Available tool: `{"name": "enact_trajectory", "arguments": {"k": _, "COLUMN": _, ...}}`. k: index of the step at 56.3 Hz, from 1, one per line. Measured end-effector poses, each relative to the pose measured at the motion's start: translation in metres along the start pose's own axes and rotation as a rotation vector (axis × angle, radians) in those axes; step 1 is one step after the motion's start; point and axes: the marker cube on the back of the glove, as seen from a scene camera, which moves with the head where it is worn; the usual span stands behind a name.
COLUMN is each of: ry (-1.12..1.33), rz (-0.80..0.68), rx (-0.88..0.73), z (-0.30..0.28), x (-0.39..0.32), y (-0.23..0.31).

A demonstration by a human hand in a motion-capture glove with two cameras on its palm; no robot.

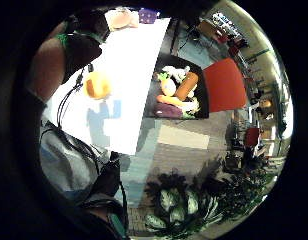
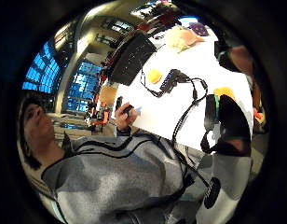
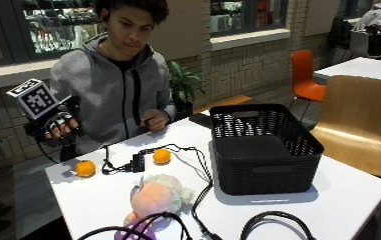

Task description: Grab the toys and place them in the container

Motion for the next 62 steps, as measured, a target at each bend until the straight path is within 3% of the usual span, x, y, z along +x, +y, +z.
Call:
{"name": "enact_trajectory", "arguments": {"k": 26, "ry": -0.053, "rz": -0.011, "rx": -0.040, "z": 0.020, "x": -0.002, "y": -0.005}}
{"name": "enact_trajectory", "arguments": {"k": 62, "ry": 0.112, "rz": 0.207, "rx": -0.171, "z": 0.049, "x": 0.043, "y": -0.033}}
